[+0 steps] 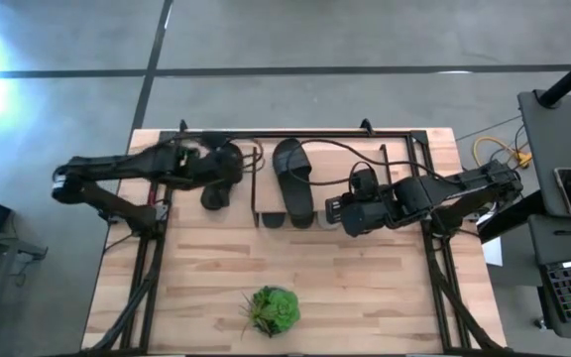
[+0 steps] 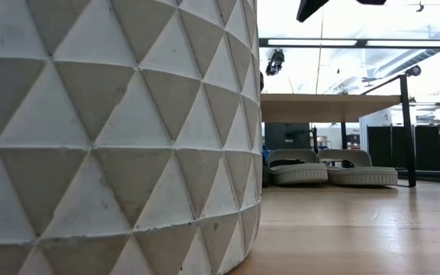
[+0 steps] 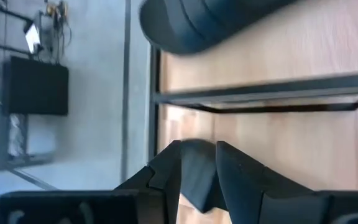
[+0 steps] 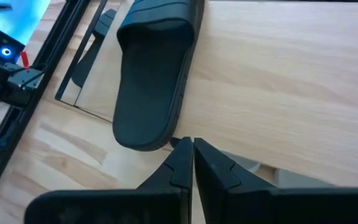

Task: Pick and place slides into the shelf
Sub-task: Put the black slide on the shelf

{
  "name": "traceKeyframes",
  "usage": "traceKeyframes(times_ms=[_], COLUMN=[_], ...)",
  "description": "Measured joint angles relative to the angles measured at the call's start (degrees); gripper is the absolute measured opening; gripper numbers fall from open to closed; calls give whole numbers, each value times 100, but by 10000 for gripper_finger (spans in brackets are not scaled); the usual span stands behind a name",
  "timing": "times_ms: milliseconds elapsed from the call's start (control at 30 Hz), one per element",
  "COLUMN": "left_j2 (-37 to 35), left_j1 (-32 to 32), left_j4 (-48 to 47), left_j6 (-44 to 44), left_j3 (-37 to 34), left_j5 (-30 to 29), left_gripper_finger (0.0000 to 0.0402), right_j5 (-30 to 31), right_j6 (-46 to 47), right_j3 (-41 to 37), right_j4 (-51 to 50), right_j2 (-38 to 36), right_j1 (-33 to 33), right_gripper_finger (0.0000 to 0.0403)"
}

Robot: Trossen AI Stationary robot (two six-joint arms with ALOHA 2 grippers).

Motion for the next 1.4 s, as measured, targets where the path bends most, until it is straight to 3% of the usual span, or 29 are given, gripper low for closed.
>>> traceKeyframes(times_ms=[133, 267, 367, 567, 733, 833, 933, 1400], left_j2=[-404, -463, -306, 713, 1490, 1810, 2093, 2502], left_j1=[34, 31, 92, 901, 1345, 1512, 1682, 2085], left_j4=[622, 1472, 1584, 692, 12, -61, -43, 482], left_j6=[-352, -342, -327, -660, -470, -217, -162, -76], left_j3=[-1042, -1260, -831, 411, 1222, 1494, 1560, 1500], left_j5=[7, 0, 396, 2692, 2865, 3168, 3318, 3499], left_gripper_finger=[86, 86, 86, 86, 78, 38, 7, 0], right_j5=[-202, -255, -308, -499, -499, -497, -471, -252], right_j6=[-196, -340, -443, -614, -629, -636, -616, -504], right_j3=[-4, -24, -24, -22, -22, -32, -66, -74], right_j4=[128, 172, 182, 194, 177, 169, 141, -194], right_j2=[26, 43, 37, 33, 33, 33, 33, -70], right_j1=[-114, -290, -424, -562, -560, -560, -560, -529], right_gripper_finger=[8, 8, 8, 9, 9, 9, 9, 9])
